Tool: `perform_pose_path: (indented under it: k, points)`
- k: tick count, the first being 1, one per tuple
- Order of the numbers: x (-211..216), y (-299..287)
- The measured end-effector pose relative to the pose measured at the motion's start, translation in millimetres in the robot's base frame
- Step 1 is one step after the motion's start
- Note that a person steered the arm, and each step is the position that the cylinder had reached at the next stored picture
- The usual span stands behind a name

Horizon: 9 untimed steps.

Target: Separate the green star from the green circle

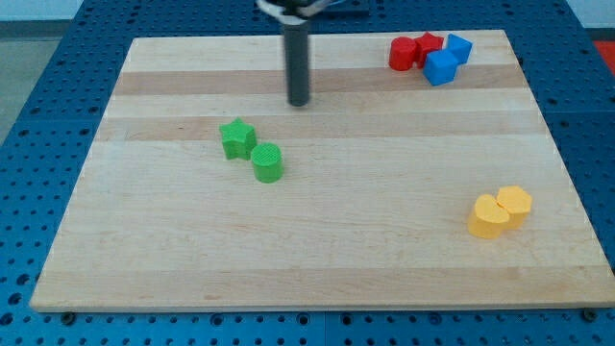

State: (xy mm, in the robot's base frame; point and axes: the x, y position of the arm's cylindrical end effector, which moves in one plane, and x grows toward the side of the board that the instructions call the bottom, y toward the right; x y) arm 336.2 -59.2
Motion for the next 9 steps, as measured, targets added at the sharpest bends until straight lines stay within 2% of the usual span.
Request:
perform_pose_path:
  k: [2,3,4,7,9]
  points:
    - [41,-114]
    - [66,-140]
    - [80,-134]
    - [82,8]
    - [82,80]
